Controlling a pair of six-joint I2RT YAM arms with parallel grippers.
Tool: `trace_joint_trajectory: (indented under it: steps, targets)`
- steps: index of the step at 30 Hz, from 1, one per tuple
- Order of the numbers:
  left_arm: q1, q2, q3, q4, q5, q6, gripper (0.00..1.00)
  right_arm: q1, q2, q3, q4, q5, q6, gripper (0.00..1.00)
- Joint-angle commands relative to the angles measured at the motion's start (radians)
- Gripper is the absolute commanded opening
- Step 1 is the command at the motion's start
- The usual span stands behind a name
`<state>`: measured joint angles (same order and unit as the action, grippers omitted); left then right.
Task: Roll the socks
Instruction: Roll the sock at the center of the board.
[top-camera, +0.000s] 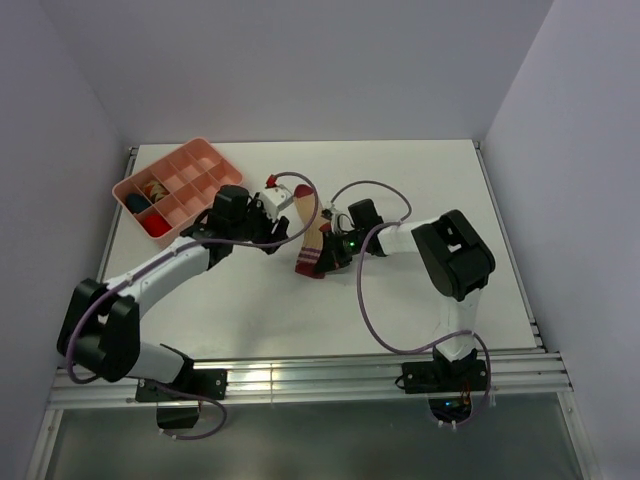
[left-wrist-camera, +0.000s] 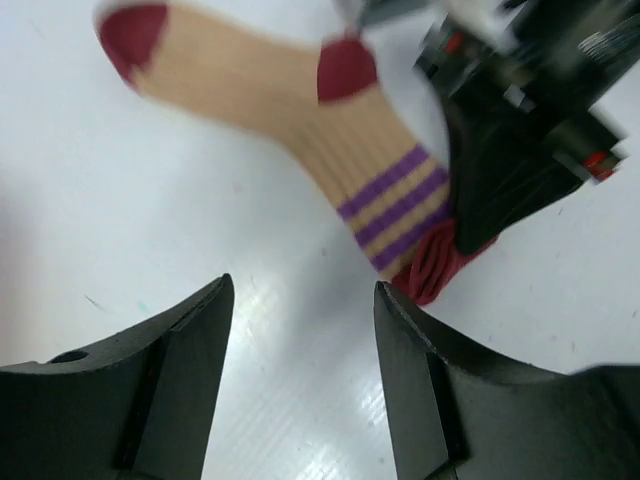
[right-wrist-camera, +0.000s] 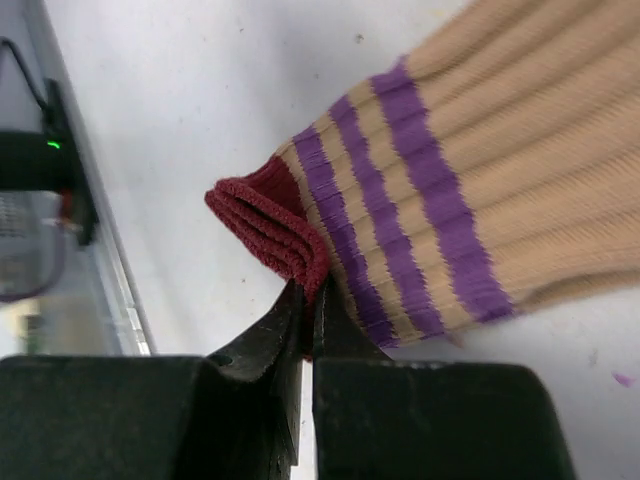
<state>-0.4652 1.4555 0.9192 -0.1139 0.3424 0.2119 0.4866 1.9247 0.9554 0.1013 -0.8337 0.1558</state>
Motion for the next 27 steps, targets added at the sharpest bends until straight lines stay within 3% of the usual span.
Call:
trace_joint_trajectory:
  steps: [1, 14, 17, 27]
  targets:
    - [-0.053, -0.089, -0.028, 0.163, -0.089, 0.020, 0.63, -0.017, 0.037, -0.003, -0.089, -0.016, 0.102, 0.00]
    - [-0.272, -0.171, -0.241, 0.253, -0.175, 0.159, 0.62, -0.069, 0.111, 0.029, -0.136, -0.016, 0.192, 0.00]
    - [-0.305, -0.187, -0.308, 0.360, -0.206, 0.168, 0.61, -0.083, 0.126, 0.068, -0.214, 0.005, 0.162, 0.00]
    - [-0.403, -0.110, -0.342, 0.493, -0.305, 0.239, 0.59, -0.095, 0.160, 0.183, -0.416, 0.062, 0.038, 0.00]
